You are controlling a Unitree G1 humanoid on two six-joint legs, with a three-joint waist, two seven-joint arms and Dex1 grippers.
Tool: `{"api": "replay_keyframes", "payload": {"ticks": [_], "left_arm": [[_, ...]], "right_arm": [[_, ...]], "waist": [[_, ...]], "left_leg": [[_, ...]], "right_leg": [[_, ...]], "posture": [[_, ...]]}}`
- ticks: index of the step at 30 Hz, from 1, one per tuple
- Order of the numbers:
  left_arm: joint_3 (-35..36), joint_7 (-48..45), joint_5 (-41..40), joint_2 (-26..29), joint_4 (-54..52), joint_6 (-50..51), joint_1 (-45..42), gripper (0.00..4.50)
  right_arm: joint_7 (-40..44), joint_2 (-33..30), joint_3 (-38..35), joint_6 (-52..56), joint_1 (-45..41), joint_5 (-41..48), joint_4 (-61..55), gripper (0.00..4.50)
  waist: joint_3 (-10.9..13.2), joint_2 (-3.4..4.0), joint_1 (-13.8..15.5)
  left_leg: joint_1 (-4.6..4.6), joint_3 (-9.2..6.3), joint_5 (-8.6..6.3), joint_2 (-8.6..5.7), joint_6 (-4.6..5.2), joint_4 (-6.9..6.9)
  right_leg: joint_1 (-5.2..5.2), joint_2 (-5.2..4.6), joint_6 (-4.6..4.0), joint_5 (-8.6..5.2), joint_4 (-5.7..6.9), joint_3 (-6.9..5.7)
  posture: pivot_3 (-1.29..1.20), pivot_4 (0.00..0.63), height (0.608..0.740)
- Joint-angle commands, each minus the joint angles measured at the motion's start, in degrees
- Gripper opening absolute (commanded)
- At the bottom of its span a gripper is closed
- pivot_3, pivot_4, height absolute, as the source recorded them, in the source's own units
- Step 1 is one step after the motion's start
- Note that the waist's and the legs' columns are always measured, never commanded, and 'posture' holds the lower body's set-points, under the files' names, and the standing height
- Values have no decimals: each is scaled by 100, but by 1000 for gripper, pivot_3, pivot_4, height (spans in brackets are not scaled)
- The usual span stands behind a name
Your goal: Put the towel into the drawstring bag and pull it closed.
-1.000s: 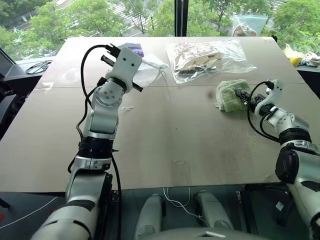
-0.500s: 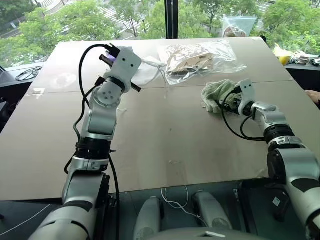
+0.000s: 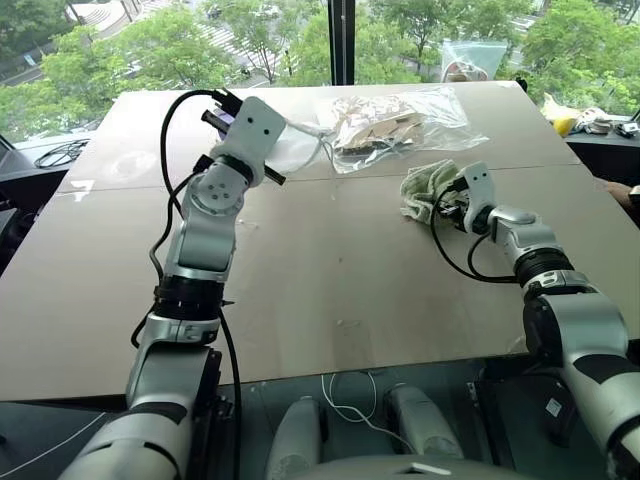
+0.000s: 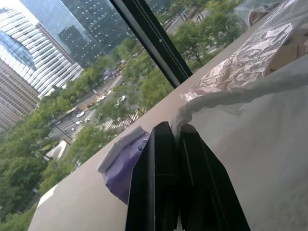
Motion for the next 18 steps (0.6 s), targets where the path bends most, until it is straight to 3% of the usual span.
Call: {"api": "replay_keyframes", "payload": {"ticks": [1, 7, 9, 13, 18], "left_arm": [[131, -25, -188, -62, -332, 135, -78, 0], [247, 37, -329, -118, -356, 259, -126, 0], [351, 12, -524, -195, -331, 451, -156, 0], [489, 5, -842, -370, -312, 610, -290, 0], [735, -132, -1547, -745, -267, 1154, -503, 0]], "right_arm": [[-119, 28, -23, 203, 128, -58, 258, 138], [-413, -4, -712, 569, 31, 659, -551, 138], [-134, 98, -1042, 1149, 189, 1274, -1588, 138], [131, 278, -1023, 2656, 1183, 2451, -4953, 138], [-312, 722, -1126, 3749, 1888, 3832, -7498, 138]], "waist": [[0, 0, 2], [6, 4, 18], [14, 10, 28], [21, 23, 56], [20, 24, 182]], "left_leg": [[0, 0, 0, 0, 0, 0], [-4, -1, 0, -1, 0, 0], [-17, -1, 0, -2, 0, 0], [-121, -9, 0, -1, 0, -2], [-206, -12, 0, -2, 0, -3]], "right_leg": [[0, 0, 0, 0, 0, 0], [-2, -1, 0, 0, -1, 0], [-12, -2, 0, 0, -1, 0], [-110, -2, -22, 14, 9, -4], [-195, -10, -24, 16, 11, -14]], "posture": [[0, 150, 740], [0, 150, 740], [0, 150, 740], [0, 150, 740], [0, 150, 740]]}}
